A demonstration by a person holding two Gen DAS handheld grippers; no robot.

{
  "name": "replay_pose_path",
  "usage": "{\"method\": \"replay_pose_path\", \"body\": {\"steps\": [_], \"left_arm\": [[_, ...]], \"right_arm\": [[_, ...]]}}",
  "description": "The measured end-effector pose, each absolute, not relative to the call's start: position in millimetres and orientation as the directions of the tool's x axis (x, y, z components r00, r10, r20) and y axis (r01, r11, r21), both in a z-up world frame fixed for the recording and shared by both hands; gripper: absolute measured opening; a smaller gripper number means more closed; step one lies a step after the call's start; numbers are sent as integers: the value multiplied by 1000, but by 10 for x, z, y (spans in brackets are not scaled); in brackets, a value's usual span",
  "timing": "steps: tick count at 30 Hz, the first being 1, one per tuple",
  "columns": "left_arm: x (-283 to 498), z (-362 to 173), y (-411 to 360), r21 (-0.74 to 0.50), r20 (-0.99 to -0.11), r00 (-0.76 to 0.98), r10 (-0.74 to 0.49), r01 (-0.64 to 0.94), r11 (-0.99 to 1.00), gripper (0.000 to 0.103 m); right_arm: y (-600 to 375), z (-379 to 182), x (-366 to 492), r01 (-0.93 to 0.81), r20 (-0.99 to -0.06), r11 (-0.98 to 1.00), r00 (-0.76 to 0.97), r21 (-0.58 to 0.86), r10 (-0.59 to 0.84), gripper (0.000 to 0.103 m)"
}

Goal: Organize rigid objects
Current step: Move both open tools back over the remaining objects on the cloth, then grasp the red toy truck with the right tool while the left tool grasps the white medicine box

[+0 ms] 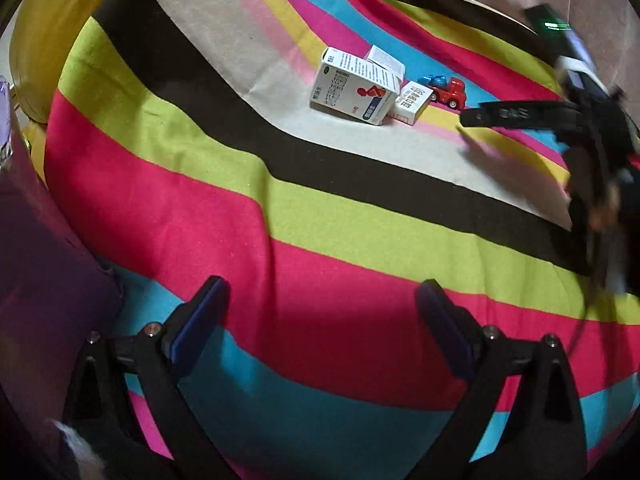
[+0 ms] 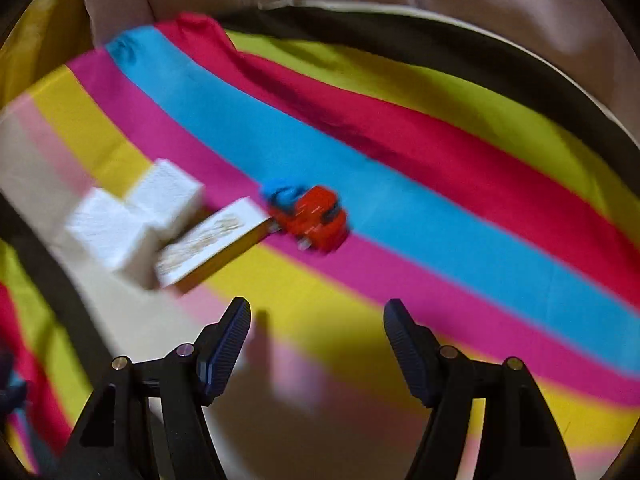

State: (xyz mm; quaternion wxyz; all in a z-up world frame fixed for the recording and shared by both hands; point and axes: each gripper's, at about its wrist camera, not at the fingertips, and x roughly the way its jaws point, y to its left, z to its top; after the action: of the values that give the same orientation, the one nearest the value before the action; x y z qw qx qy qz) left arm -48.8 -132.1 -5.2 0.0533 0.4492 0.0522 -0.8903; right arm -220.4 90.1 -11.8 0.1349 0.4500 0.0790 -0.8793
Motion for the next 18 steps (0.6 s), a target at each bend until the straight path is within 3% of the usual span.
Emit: {"method": "replay_pose_path", "body": {"steps": [6, 11, 13, 18], "left_arm": [[-501, -57, -1288, -30, -809, -584, -59, 141, -990, 97], [-502, -49, -1294, -28, -811, -582, -59, 139, -990, 98], [-502, -49, -1291, -27, -812, -581, -59, 139, -990, 99], [-507, -54, -1283, -27, -814, -578, -57, 135, -990, 100]], "right_arm": [[756, -176, -2654, 418, -821, -907, -538, -62, -191, 70], [697, -189, -2884, 487, -826, -874, -491, 2, -276, 70], [708, -166, -2836, 502, -818, -865, -496, 4, -292, 50], [882, -53, -2280, 491, -806, -871, -512, 10, -298, 50]]}}
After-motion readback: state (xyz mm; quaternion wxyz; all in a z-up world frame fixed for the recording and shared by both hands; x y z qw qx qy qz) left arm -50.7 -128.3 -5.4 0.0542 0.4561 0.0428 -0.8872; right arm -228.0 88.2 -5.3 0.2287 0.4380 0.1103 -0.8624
